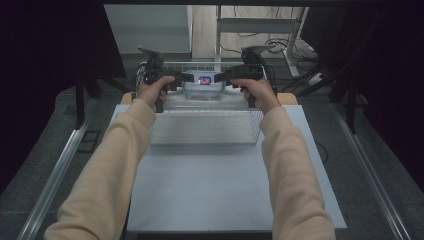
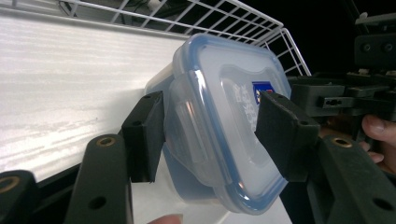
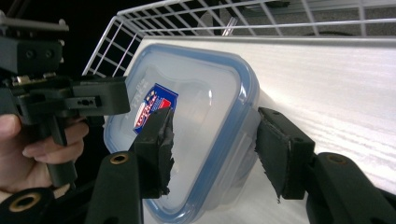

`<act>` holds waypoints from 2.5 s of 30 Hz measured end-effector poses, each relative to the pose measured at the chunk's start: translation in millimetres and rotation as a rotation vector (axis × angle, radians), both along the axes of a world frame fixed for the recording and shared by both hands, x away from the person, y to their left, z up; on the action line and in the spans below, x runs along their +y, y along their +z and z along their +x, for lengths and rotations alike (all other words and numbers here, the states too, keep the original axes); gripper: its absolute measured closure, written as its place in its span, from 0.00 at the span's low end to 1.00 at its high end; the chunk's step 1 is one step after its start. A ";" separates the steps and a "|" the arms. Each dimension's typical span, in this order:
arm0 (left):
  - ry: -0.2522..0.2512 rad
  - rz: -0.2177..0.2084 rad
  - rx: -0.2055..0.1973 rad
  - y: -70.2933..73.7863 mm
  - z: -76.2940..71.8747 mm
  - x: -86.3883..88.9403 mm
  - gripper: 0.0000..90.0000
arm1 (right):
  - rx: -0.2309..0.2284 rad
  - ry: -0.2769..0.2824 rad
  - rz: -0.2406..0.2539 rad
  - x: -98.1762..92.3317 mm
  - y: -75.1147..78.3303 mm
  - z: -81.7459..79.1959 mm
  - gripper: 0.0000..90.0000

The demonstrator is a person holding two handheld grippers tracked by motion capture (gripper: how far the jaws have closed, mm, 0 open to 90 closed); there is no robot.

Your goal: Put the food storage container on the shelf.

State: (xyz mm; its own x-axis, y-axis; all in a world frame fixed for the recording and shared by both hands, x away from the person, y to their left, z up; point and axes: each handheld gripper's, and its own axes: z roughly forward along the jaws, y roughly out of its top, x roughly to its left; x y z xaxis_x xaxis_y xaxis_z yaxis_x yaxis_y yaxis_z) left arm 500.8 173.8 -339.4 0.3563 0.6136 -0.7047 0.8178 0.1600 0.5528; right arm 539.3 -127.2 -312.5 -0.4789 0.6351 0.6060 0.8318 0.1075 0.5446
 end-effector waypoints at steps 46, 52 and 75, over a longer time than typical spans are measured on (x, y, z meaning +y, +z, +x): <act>-0.048 0.381 -0.469 -83.8 -229.5 21.3 0.20 | -0.614 0.022 -0.183 -106.7 -73.9 -217.3 0.24; -0.040 0.436 -0.403 -131.5 -248.5 26.0 0.21 | -0.587 0.015 -0.236 -114.2 -122.4 -242.1 0.24; -0.005 0.482 -0.354 -161.5 -249.1 39.4 0.21 | -0.512 0.005 -0.338 -110.2 -175.4 -246.2 0.23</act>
State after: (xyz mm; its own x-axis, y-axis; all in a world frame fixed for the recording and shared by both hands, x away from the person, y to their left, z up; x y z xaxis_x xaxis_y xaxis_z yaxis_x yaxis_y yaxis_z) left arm 251.7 213.2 -500.9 0.5221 0.8325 -0.1851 0.5710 -0.1800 0.8010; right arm 293.0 -237.4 -487.9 -0.6595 0.7490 0.0637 0.4727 0.3474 0.8098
